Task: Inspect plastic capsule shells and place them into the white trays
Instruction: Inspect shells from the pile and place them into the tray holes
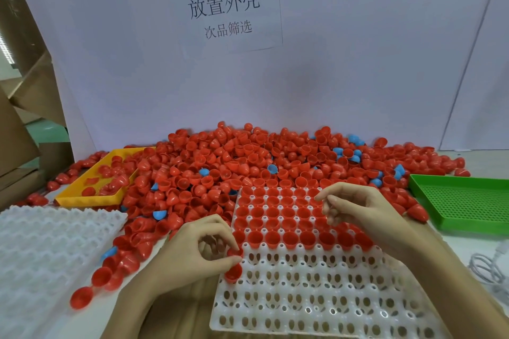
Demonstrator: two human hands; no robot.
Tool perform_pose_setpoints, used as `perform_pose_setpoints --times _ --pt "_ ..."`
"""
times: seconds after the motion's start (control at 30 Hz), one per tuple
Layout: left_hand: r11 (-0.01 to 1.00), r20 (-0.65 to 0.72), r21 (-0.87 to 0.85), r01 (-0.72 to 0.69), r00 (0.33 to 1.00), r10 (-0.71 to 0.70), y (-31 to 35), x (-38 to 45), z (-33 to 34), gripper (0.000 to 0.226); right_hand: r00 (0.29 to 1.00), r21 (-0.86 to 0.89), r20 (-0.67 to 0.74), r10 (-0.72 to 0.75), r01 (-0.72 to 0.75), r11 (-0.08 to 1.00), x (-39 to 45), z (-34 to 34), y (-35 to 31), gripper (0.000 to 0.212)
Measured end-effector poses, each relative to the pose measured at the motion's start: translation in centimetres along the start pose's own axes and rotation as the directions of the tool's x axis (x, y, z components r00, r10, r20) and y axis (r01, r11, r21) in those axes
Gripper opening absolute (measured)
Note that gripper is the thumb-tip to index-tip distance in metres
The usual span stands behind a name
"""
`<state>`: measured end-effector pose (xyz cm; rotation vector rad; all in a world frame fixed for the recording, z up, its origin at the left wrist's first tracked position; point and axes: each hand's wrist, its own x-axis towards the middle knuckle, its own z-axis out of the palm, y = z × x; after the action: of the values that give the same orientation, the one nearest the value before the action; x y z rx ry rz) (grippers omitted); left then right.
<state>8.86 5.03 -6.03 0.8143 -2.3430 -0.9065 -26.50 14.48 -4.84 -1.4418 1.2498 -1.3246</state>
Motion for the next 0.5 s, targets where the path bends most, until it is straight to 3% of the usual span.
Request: perform_pose_setpoints --times 0.23,0.37,0.5 --pt "0.999 -0.212 0.003 -0.041 0.976 0.041 0.3 3.7 -0.5 0.008 1.0 0.007 -0.003 -0.007 0.007 1.0 -0.1 0.0 -0.1 0.02" --pt "0.994 -0.446 0.108 0.025 0.895 0.026 -1.1 7.6 -0.5 0.014 1.0 0.011 -0.02 -0.002 0.003 1.0 -0.1 -0.1 -0.1 0.022" --pt "0.97 -0.55 0.216 0.11 0.835 0.027 -3.3 9.7 0.5 0.013 0.999 0.011 -0.036 0.002 -0.002 1.0 -0.2 -0.2 -0.2 0.023"
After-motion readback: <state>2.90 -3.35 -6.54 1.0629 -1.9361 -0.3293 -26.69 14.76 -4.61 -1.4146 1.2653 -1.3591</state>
